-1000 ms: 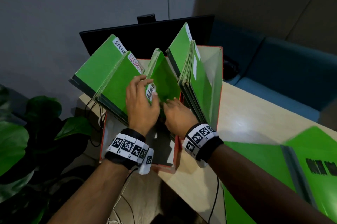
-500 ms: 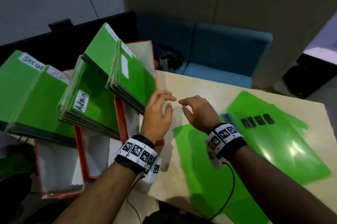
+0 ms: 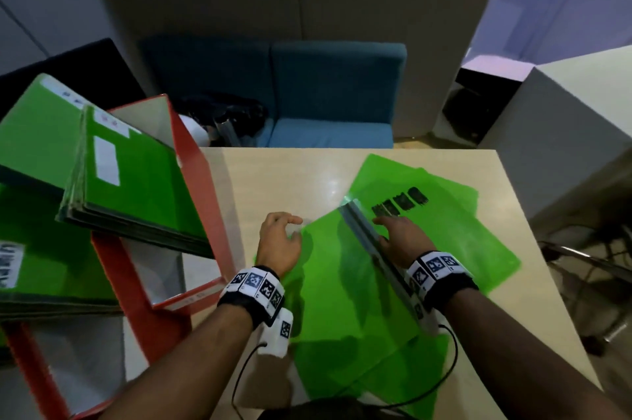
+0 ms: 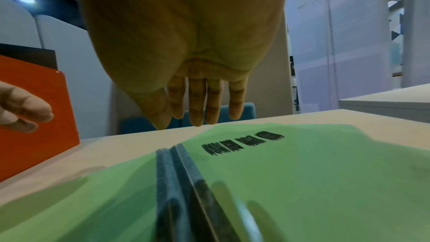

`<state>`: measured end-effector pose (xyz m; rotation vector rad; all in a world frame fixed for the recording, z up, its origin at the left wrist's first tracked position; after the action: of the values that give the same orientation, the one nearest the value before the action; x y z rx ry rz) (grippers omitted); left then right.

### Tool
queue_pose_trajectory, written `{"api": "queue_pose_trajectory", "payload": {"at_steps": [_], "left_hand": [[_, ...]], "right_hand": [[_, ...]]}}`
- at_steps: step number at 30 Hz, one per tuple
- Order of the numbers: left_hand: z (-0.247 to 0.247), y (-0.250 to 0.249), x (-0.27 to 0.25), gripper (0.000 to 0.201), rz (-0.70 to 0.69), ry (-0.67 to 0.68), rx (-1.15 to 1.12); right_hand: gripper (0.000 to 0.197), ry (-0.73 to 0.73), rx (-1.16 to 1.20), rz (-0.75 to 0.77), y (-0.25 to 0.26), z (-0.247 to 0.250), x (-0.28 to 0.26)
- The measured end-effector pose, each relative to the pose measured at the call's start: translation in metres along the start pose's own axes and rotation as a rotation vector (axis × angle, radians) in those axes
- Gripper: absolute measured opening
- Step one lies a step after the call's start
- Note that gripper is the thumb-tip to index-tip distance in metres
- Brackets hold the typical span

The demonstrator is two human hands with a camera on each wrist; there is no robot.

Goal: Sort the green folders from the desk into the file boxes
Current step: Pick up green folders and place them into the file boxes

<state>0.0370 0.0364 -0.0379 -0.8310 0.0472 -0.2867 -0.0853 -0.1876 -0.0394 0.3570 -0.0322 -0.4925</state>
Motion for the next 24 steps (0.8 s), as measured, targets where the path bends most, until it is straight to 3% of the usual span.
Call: {"api": "queue_pose_trajectory", "payload": {"at_steps": [5, 9, 14, 24], "left_hand": [[-0.025, 0.021, 0.002, 0.025, 0.105, 0.074, 0.136], [-0.034, 0.046, -0.001, 0.029, 0.273, 0.128, 0.232], [-0.019, 0.074, -0.005, 0.047, 0.484, 0.05, 0.333], [-0.011, 0.096, 0.01, 0.052, 0.536, 0.194, 0.38]], "right_hand": [[0.051, 0.086, 0.029, -0.083, -0.025, -0.012, -0.006], [0.049, 0.13, 0.043, -0.122, -0.031, -0.019, -0.008], [0.05, 0.295, -0.007, -0.168, -0.04, -0.041, -0.017], [0.061, 0.257, -0.067, -0.185, -0.046, -0.055, -0.022]]}}
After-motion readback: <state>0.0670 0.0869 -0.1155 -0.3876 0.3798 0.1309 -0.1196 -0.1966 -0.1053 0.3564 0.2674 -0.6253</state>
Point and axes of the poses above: each hand's wrist, its own x-axis towards the middle knuckle, its own z-axis out of the back of the hand, y = z × x, the point moved 5 cm from there along x, towards the middle knuckle, and after that the axes turned 13 degrees about -y, right-handed, at the moved point
